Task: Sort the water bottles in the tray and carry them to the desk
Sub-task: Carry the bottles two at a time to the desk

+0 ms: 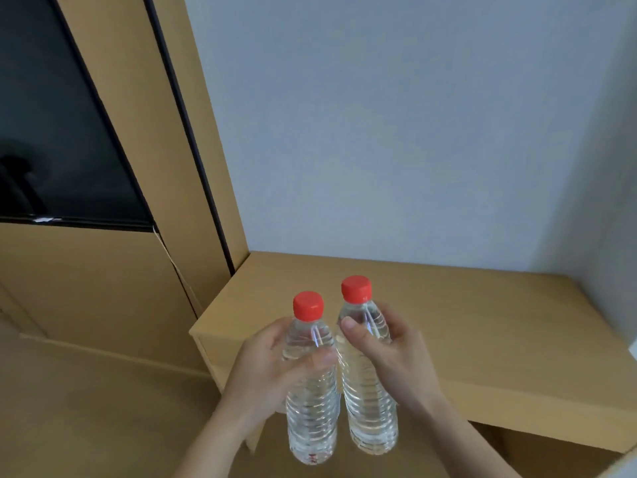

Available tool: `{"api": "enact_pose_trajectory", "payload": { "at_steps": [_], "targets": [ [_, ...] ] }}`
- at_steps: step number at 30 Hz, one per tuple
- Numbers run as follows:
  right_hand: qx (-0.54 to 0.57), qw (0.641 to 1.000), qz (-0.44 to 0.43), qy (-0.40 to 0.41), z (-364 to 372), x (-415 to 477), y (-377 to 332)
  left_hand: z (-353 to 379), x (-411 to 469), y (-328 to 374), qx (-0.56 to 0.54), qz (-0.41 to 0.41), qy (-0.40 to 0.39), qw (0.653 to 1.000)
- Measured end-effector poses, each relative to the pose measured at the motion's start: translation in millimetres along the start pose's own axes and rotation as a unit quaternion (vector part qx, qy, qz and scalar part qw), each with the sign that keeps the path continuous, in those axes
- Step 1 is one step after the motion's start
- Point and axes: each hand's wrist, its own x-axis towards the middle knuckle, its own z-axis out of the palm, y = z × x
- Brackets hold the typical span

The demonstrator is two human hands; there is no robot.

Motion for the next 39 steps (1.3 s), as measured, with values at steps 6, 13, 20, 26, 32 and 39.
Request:
{"api": "enact_pose_trajectory", "payload": {
  "at_steps": [6,13,20,26,32,39],
  "targets": [
    [-0.038,0.997,-0.026,-0.063,-12,121,30,-1,117,-20,0.081,-0.019,0.043,0.996],
    [-0.163,0.981,0.000,-0.106,-28,245,82,-1,241,-40,0.161,-0.050,0.091,0.982],
    [-0.257,0.965,0.041,-0.024,-33,325,126,12,349,-69,0.245,-0.032,0.015,0.969],
    [-0.266,0.957,0.109,0.047,-34,375,162,20,426,-96,0.288,-0.008,-0.069,0.955],
    [-0.285,0.937,0.155,0.132,-16,436,185,18,504,-126,0.271,-0.004,-0.057,0.961],
    [-0.259,0.929,0.201,0.171,0,488,204,17,562,-152,0.273,-0.013,-0.041,0.961]
  ]
}}
